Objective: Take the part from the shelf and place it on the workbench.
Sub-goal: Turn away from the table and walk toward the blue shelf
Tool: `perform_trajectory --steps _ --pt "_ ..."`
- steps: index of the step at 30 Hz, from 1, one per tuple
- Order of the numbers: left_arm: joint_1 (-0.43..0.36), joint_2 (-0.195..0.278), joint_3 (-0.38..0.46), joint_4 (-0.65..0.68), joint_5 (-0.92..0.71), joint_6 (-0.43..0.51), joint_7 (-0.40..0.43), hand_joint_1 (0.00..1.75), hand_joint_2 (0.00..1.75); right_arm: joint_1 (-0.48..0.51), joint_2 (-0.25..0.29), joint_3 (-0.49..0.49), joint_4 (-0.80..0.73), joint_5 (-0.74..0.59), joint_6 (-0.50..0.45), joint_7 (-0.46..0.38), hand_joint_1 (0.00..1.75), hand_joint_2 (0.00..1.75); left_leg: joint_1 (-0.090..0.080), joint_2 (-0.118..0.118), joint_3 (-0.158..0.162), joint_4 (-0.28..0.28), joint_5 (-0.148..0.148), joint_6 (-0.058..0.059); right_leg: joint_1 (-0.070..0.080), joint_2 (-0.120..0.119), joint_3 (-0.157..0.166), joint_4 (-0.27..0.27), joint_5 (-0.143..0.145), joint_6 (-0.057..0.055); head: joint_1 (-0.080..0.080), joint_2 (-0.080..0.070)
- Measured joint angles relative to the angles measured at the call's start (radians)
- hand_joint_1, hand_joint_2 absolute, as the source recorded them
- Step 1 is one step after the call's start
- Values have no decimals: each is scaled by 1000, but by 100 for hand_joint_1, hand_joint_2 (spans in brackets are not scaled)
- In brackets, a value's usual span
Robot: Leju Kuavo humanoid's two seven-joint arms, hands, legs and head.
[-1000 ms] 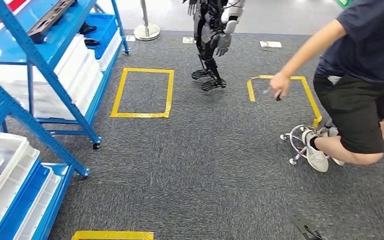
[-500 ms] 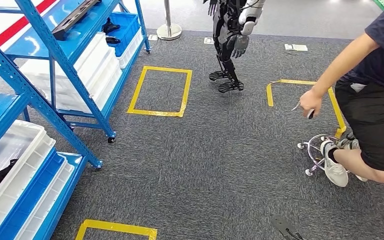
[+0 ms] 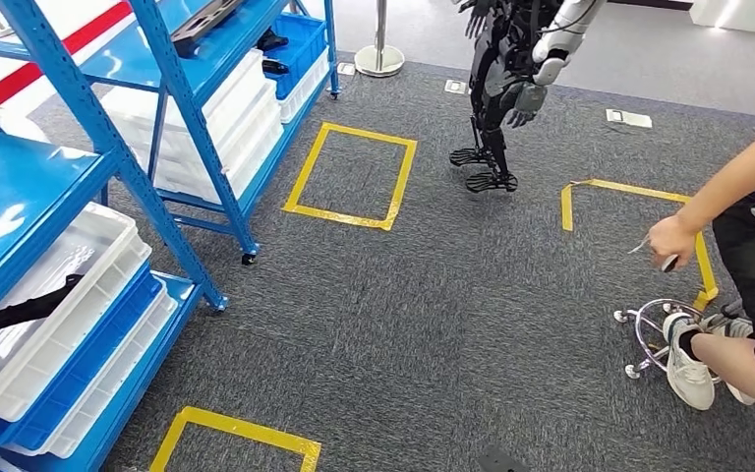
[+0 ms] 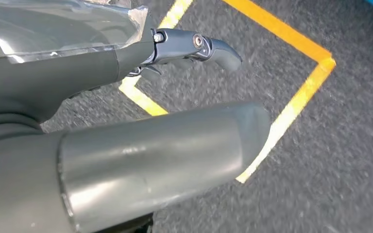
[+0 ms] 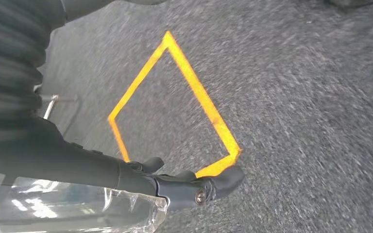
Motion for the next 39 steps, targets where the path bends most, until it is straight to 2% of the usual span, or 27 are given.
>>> perform_trajectory --steps 1,2,4,5,7,9,11,12,14,15,16,17,19,21,22,24,26,27,29,30,31,32,33,35,36,37,39 --pt "-1 0 -6 2 -1 1 2 0 0 6 2 3 0 -4 -1 1 0 175 1 -10 0 1 0 0 -1 1 -10 16 2 7 0 0" --pt "-2 0 -12 5 -4 2 4 0 0 12 4 4 0 -10 -3 0 0 175 2 -19 1 1 0 -2 -4 2 -2 -8 19 17 0 0" --pt "-10 1 -26 12 -14 6 6 0 0 23 10 6 0 -23 -11 -2 0 175 5 -39 1 6 -3 -10 -13 17 61 -149 79 39 0 0" --pt "-16 1 -33 17 -19 8 6 0 0 28 14 7 0 -31 -16 -4 0 175 5 -47 0 10 -6 -16 -16 26 88 -211 102 42 0 0" --pt "-26 3 -48 30 -29 15 2 0 0 40 23 7 0 -49 -29 -9 0 175 3 -59 -4 15 -9 -29 -17 36 115 -266 120 30 0 0" --pt "-31 6 -63 46 -37 22 -5 0 0 54 32 7 0 -65 -40 -15 0 175 5 -66 -8 15 -9 -38 -14 26 118 -266 124 12 -1 0" --pt "-34 10 -77 60 -42 25 -10 0 0 68 39 6 0 -74 -48 -20 0 175 7 -44 -21 44 -31 -46 -17 15 119 -268 127 -1 -3 0" --pt "-37 12 -83 66 -44 26 -11 0 0 75 40 6 0 -76 -51 -21 0 175 8 -26 -41 88 -58 -50 -18 9 119 -269 127 -8 -4 0" --pt "-42 14 -92 77 -45 27 -12 0 0 88 40 6 0 -77 -53 -23 0 175 10 5 -104 219 -124 -58 -13 -7 118 -269 125 -18 -6 0" --pt "-43 16 -95 82 -45 27 -12 0 0 93 40 6 0 -78 -53 -23 0 175 11 11 -132 275 -143 -59 -11 -16 118 -269 124 -19 -6 0" --pt "-44 17 -96 86 -45 27 -13 0 0 96 40 6 0 -78 -53 -23 0 175 11 13 -145 298 -143 -59 -9 -23 118 -268 123 -20 -6 0" --pt "-44 18 -98 89 -45 27 -13 0 0 97 40 6 0 -78 -53 -23 0 175 11 16 -137 280 -124 -58 -9 -30 119 -268 123 -20 -6 0" --pt "-45 21 -103 93 -45 28 -13 0 0 97 41 6 0 -79 -53 -23 0 175 9 37 -70 152 -57 -50 -8 -42 122 -268 121 -20 -6 0" --pt "-50 22 -109 95 -45 28 -13 0 0 97 42 6 0 -79 -53 -23 0 175 2 63 -15 43 -22 -42 -2 -53 125 -268 118 -15 -6 0" --pt "-52 22 -111 96 -45 28 -14 0 0 98 43 6 0 -79 -53 -23 0 175 -2 67 -8 25 -21 -39 0 -58 126 -268 116 -11 -5 0" --pt "-53 24 -112 97 -45 34 -14 0 0 98 44 6 0 -80 -53 -23 0 175 -7 52 -8 17 -19 -30 1 -70 129 -271 115 -1 -5 0" --pt "-52 24 -113 98 -44 44 -14 0 0 99 46 6 0 -82 -55 -23 0 175 -4 37 -1 6 -9 -18 0 -58 123 -252 102 6 -5 0" --pt "-53 24 -114 98 -43 49 -14 0 0 100 46 6 0 -82 -56 -24 0 175 -1 30 2 0 -4 -12 0 -41 106 -216 82 6 -4 0" --pt "-55 24 -116 99 -40 56 -14 0 0 106 46 6 0 -81 -61 -22 0 175 2 14 1 -2 -1 -7 -2 -9 45 -87 26 0 -3 0" --pt "-54 24 -117 99 -38 59 -13 0 0 109 45 6 1 -81 -63 -19 0 175 2 4 1 -1 0 -6 -2 -3 15 -24 6 0 -3 0" --pt "-53 25 -117 99 -36 60 -12 0 0 111 43 6 1 -82 -66 -15 0 175 2 -7 1 -1 0 -6 -3 0 -4 10 -1 4 -3 0" --pt "-51 25 -117 99 -35 61 -10 0 0 112 41 6 1 -84 -69 -11 0 175 3 -16 1 0 0 -7 -4 1 -3 4 10 11 -3 0" --pt "-49 25 -117 99 -34 62 -7 0 0 112 37 6 2 -85 -70 -9 0 175 4 -26 3 1 -1 -8 -7 3 19 -45 35 21 -3 0" --pt "-48 26 -117 98 -34 63 1 0 0 111 31 6 2 -89 -72 -9 0 175 5 -45 3 6 -4 -16 -13 24 83 -185 92 38 -2 0" --pt "-47 26 -117 96 -34 64 5 0 0 110 28 6 2 -91 -73 -10 0 175 4 -52 1 10 -7 -21 -15 33 108 -237 110 38 -3 0" --pt "-45 27 -117 94 -34 64 8 0 0 109 27 6 3 -93 -73 -12 0 175 2 -58 -1 12 -8 -27 -15 40 120 -262 117 33 -3 0" --pt "-40 27 -117 88 -34 64 13 0 0 106 25 6 3 -97 -73 -18 0 175 3 -67 -5 12 -7 -38 -13 33 125 -269 121 16 -4 0"
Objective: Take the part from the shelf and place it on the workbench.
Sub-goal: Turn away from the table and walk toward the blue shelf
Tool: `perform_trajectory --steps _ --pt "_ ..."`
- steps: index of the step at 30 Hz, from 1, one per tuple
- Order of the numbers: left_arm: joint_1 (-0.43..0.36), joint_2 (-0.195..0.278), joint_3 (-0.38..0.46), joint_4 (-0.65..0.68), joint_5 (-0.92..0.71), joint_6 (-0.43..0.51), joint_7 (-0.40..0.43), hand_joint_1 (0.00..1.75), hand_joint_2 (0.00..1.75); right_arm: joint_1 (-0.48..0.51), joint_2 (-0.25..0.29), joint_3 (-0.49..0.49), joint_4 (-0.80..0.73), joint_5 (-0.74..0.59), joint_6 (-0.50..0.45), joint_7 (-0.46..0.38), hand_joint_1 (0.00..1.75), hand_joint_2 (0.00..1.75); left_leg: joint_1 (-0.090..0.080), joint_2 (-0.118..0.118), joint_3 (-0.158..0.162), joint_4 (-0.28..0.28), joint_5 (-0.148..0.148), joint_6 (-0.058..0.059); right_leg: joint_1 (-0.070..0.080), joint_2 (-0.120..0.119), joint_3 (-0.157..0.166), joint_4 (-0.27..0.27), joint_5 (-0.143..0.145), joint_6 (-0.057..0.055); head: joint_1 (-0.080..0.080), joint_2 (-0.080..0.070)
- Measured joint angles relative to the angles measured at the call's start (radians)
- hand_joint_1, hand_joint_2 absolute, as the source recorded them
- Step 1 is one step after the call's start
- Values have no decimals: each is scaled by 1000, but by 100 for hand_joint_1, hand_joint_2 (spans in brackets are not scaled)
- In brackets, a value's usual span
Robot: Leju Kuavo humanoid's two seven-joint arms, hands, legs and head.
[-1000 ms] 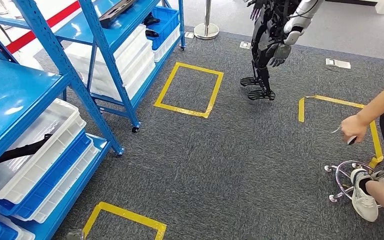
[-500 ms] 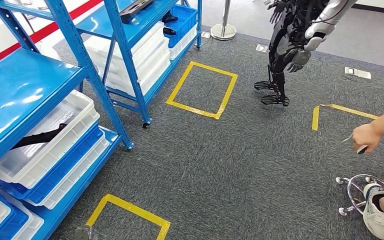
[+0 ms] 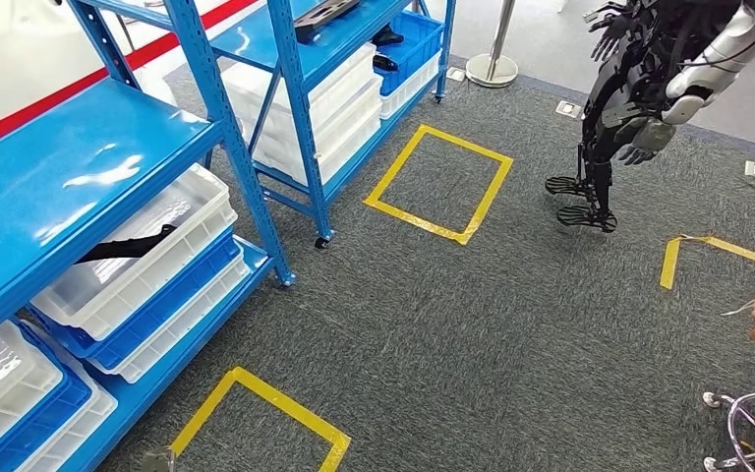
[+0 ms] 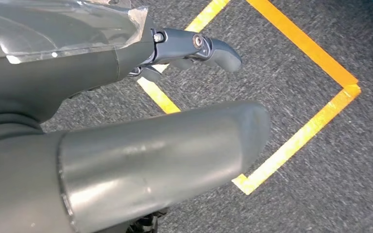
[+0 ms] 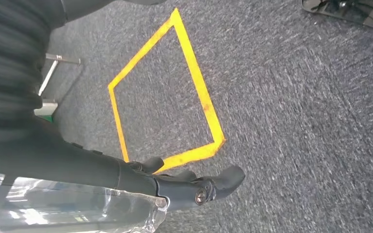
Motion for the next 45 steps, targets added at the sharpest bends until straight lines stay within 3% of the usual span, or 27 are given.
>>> perform_trajectory --steps 2,3,5,6,8,10,12,14,16,18,21,22,23,24,26,27,29,31,33,36,37,38,39,40,42,44,45 --pt "5 1 0 -6 0 0 2 0 0 -2 0 0 0 -1 0 -3 0 175 3 20 -8 17 -13 -9 -3 -12 1 -2 3 -14 -1 0" --pt "6 1 0 -9 0 0 3 0 0 -3 0 0 0 -1 0 -4 0 175 4 38 -23 49 -35 -13 -5 -19 1 -3 4 -21 -3 0" --pt "6 1 0 -12 0 0 5 0 0 -3 -2 1 1 0 1 -5 0 175 5 72 -79 168 -100 -21 -1 -35 1 -3 2 -33 -5 0" --pt "7 1 0 -12 0 0 6 0 0 -3 -3 2 1 1 1 -5 0 175 7 76 -110 232 -125 -24 0 -44 0 -3 1 -35 -6 0" --pt "11 0 1 -13 0 0 7 0 0 -3 -4 3 1 0 1 -5 0 175 7 81 -136 279 -126 -25 3 -61 1 -3 0 -38 -6 0" --pt "12 0 2 -17 0 0 8 0 0 -6 -5 4 2 0 2 -5 0 175 7 93 -88 183 -67 -18 5 -76 3 -3 -1 -37 -6 0" --pt "10 0 3 -24 0 0 8 0 0 -9 -4 4 2 -1 2 -5 0 175 0 127 -22 54 -20 -6 9 -87 5 -3 -3 -33 -5 0" --pt "8 0 3 -30 1 1 9 0 0 -11 -4 6 2 0 2 -5 0 175 -10 142 0 4 -13 2 13 -99 8 -4 -6 -25 -5 0" --pt "9 -2 4 -34 3 3 10 0 0 -13 -4 10 2 2 2 -5 0 175 -11 123 1 -2 -7 12 12 -109 10 -4 -8 -14 -5 0" --pt "10 -5 6 -37 7 5 10 0 0 -14 -4 12 2 4 3 -5 0 175 -6 108 8 -14 3 23 11 -86 -3 28 -27 -7 -4 0" --pt "8 -11 10 -41 11 5 11 0 0 -13 -6 13 2 4 7 -5 0 175 -3 81 9 -18 8 31 10 -38 -88 204 -102 -10 -3 0" --pt "10 -13 11 -41 11 5 11 0 0 -12 -6 13 2 1 8 -5 0 175 -3 71 8 -18 8 31 10 -35 -114 255 -117 -8 -3 0" --pt "11 -14 11 -41 11 5 11 0 0 -11 -7 13 2 -2 9 -6 0 175 -2 60 8 -17 8 31 9 -34 -124 271 -116 -1 -3 0" --pt "12 -15 12 -41 11 5 11 0 0 -10 -7 13 2 -7 9 -8 0 175 -1 49 9 -16 8 30 7 -33 -115 249 -100 8 -3 0" --pt "11 -16 13 -41 11 4 11 0 0 -8 -8 13 2 -15 8 -10 0 175 3 30 10 -11 4 24 -1 -19 -55 115 -42 28 -3 0" --pt "10 -16 13 -41 11 4 11 0 0 -8 -8 13 2 -18 7 -11 0 175 3 21 9 -6 1 18 -3 -9 -27 55 -21 31 -3 0" --pt "10 -17 14 -41 11 4 11 0 0 -8 -8 13 2 -23 4 -11 0 175 1 9 5 0 -3 6 -2 2 1 -1 -6 20 -4 0" --pt "11 -16 14 -41 11 5 12 0 0 -8 -6 13 2 -25 3 -11 0 175 3 2 2 -1 -2 -3 0 -7 3 -1 -3 1 -4 0" --pt "10 -16 14 -41 11 5 12 0 0 -7 -5 13 2 -30 3 -11 0 175 4 28 -12 27 -21 -11 -3 -18 4 -3 -1 -14 -6 0" --pt "6 -16 14 -41 11 6 11 0 0 -2 -4 13 3 -45 3 -13 0 175 6 75 -95 197 -109 -23 0 -40 4 -4 -4 -32 -8 0" --pt "6 -16 14 -41 12 7 12 0 0 1 -5 13 3 -48 3 -14 0 175 8 79 -125 255 -129 -25 2 -48 4 -4 -5 -33 -8 0" --pt "6 -15 14 -41 13 8 12 0 0 4 -5 13 3 -50 3 -15 0 175 8 81 -142 284 -130 -26 3 -56 5 -4 -6 -35 -9 0" --pt "7 -15 15 -41 15 10 12 0 0 6 -4 13 3 -51 3 -15 0 175 9 83 -138 272 -111 -24 4 -64 6 -4 -7 -36 -9 0" --pt "7 -15 15 -41 17 12 12 0 0 6 -3 13 3 -51 3 -15 0 175 9 87 -115 224 -79 -21 5 -71 8 -4 -8 -36 -9 0" --pt "3 -15 16 -41 20 15 12 0 0 7 0 13 3 -51 3 -15 0 175 2 120 -45 85 -17 -7 10 -82 14 -3 -12 -34 -8 0" --pt "-2 -16 16 -41 20 16 12 0 0 7 3 13 3 -51 4 -15 0 175 -8 146 -10 13 -1 4 15 -94 17 -3 -17 -27 -8 0" --pt "-4 -16 16 -41 20 17 12 0 0 8 5 13 3 -52 5 -15 0 175 -13 145 -9 6 -5 7 16 -102 19 -4 -19 -22 -8 0"
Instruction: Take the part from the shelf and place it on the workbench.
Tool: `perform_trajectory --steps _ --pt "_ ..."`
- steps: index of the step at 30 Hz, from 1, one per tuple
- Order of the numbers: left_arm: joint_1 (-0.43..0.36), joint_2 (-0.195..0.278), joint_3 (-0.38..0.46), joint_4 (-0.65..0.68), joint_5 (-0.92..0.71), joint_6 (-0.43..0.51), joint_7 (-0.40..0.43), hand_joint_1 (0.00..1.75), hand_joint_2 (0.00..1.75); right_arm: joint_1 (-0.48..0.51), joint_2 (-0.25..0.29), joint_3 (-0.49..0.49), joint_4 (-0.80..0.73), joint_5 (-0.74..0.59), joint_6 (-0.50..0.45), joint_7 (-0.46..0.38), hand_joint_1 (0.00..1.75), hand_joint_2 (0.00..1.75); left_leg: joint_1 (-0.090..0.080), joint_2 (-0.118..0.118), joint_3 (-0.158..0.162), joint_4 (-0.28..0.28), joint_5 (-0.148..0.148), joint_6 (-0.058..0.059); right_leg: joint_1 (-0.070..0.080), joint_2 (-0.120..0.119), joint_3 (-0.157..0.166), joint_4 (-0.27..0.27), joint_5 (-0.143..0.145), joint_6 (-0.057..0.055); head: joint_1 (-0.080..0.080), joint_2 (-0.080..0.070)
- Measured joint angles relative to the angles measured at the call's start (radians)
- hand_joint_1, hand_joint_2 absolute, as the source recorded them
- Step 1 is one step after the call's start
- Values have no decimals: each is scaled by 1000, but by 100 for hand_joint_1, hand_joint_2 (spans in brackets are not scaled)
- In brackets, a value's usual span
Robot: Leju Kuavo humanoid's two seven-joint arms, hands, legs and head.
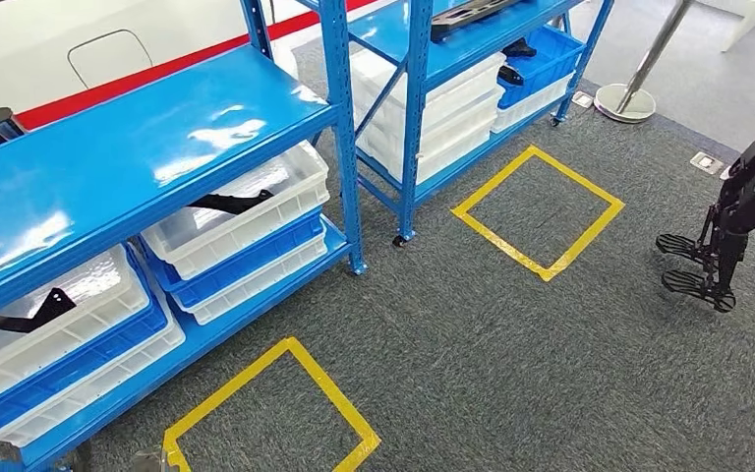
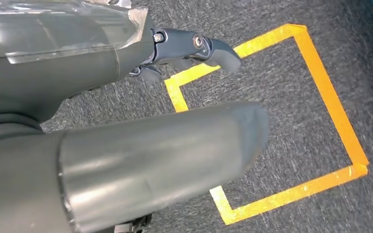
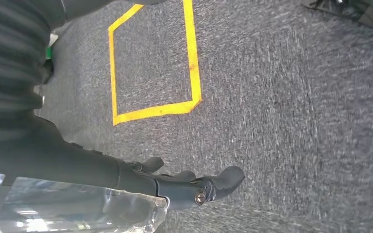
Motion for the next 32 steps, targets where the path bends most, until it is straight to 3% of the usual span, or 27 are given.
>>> perform_trajectory --steps 2,4,6,8,9,10,12,14,16,17,19,21,22,23,24,25,28,30,32 --pt "0 -1 1 0 0 1 0 0 0 -1 2 0 0 0 1 0 0 175 1 -20 4 -9 6 7 -1 -8 3 2 -4 10 0 0" --pt "-2 -2 2 0 0 1 0 0 0 0 2 0 0 -2 1 -1 0 175 8 -38 13 -22 16 17 -2 22 -15 46 -29 16 1 0" --pt "-4 -5 3 0 1 1 0 0 0 3 2 0 0 -6 1 -1 0 175 12 -56 14 -26 20 22 -5 59 -76 170 -81 14 2 0" --pt "-4 -6 4 1 2 1 0 0 0 7 2 0 0 -10 0 -2 0 175 14 -77 13 -25 19 23 -7 67 -132 275 -111 20 2 0" --pt "-3 -7 5 1 2 3 0 0 0 9 1 0 0 -11 -1 -2 0 175 15 -88 14 -24 19 22 -10 68 -135 273 -101 29 2 0" --pt "-3 -7 5 2 4 5 0 0 0 10 1 0 0 -12 -1 -2 0 175 18 -99 15 -23 18 19 -13 70 -119 232 -77 40 2 0" --pt "-4 -7 6 4 12 11 -2 0 0 12 0 0 0 -15 -2 -2 0 175 21 -118 14 -14 13 8 -23 91 -59 92 -18 63 2 0" --pt "-6 -8 6 6 21 18 -5 0 0 11 0 0 0 -19 -3 -4 0 175 19 -131 7 -3 7 -5 -26 110 -22 14 8 57 2 0" --pt "-7 -8 6 8 26 22 -7 0 0 9 1 0 0 -21 -4 -5 0 175 21 -141 3 -2 8 -14 -23 105 -18 8 11 36 0 0" --pt "-6 -8 6 9 27 23 -7 0 0 8 2 0 0 -21 -4 -5 0 175 23 -139 2 0 7 -18 -23 100 -17 8 12 29 0 0" --pt "-8 -8 7 10 31 26 -8 0 0 8 3 0 0 -21 -4 -6 0 175 25 -109 -16 39 -20 -25 -26 88 -16 6 14 14 -1 0" --pt "-12 -8 7 13 33 29 -8 0 0 10 2 0 0 -22 -5 -6 0 175 25 -74 -72 155 -82 -33 -23 72 -17 6 13 3 -3 0" --pt "-14 -8 6 15 34 30 -9 0 0 11 2 0 0 -22 -5 -6 0 175 26 -67 -105 221 -109 -35 -21 63 -17 6 12 0 -3 0" --pt "-15 -8 6 17 34 31 -9 0 0 12 2 0 0 -22 -5 -6 0 175 27 -65 -130 269 -123 -36 -19 55 -17 6 11 -1 -3 0" --pt "-15 -8 6 19 35 34 -9 0 0 11 2 0 0 -21 -4 -5 0 175 27 -63 -138 281 -117 -35 -18 47 -16 6 10 -2 -3 0" --pt "-15 -7 6 21 35 37 -9 0 0 10 3 0 0 -20 -4 -4 0 175 26 -61 -125 253 -93 -32 -17 40 -15 6 10 -2 -3 0" --pt "-22 -7 1 23 38 45 -10 0 0 3 7 0 0 -17 -2 -1 0 175 18 -24 -28 60 -9 -13 -11 21 -10 6 6 0 -2 0" --pt "-29 -7 -5 23 39 48 -11 0 0 0 10 0 0 -17 -2 0 0 175 8 -10 -5 9 -1 -5 -6 9 -8 5 3 7 -2 0" --pt "-31 -6 -8 24 40 49 -12 0 0 -2 11 0 0 -17 -2 1 0 175 3 -24 -7 6 0 0 -7 -2 -5 2 2 15 -2 0"
